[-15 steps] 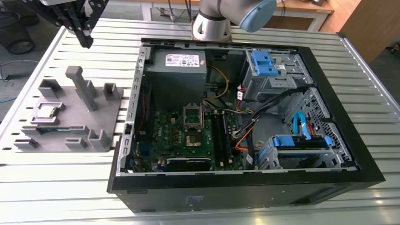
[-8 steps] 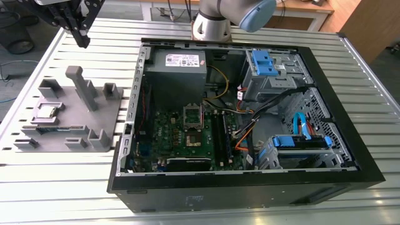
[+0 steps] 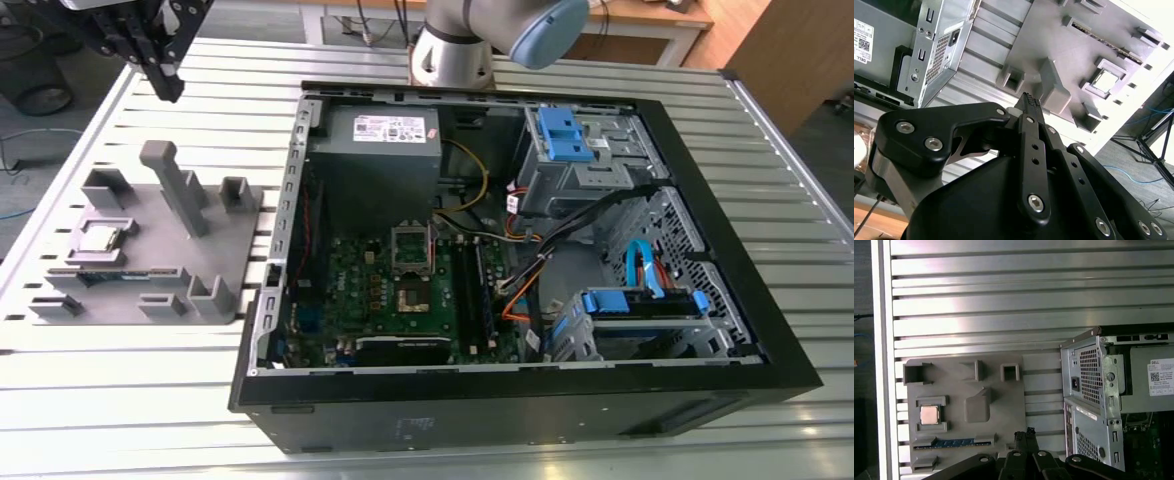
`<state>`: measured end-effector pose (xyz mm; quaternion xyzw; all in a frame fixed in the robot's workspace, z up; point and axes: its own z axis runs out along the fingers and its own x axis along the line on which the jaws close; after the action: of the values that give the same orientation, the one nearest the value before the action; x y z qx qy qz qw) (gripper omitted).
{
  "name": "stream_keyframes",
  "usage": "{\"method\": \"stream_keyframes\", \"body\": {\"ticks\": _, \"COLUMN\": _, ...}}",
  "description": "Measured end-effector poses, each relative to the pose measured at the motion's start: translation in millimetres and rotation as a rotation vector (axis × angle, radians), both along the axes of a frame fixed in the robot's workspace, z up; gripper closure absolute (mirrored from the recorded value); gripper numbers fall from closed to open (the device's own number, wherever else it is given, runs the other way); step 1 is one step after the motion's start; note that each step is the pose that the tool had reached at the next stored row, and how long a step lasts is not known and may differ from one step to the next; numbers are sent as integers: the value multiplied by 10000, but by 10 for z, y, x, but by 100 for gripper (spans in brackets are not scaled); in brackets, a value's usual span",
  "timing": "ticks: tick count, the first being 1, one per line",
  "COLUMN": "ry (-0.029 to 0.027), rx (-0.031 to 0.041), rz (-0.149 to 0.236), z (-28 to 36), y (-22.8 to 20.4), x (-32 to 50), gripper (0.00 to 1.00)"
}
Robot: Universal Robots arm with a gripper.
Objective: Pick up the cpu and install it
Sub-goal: 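Reach for the cpu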
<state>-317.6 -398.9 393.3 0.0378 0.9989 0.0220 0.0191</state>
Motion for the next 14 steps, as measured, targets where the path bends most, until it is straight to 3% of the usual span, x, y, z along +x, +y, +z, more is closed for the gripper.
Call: {"method": "stream_keyframes", "body": {"ticks": 14, "ry": -1, "rx": 0, "rz": 1, "z": -26, "y": -4, "x": -166, "gripper": 89}}
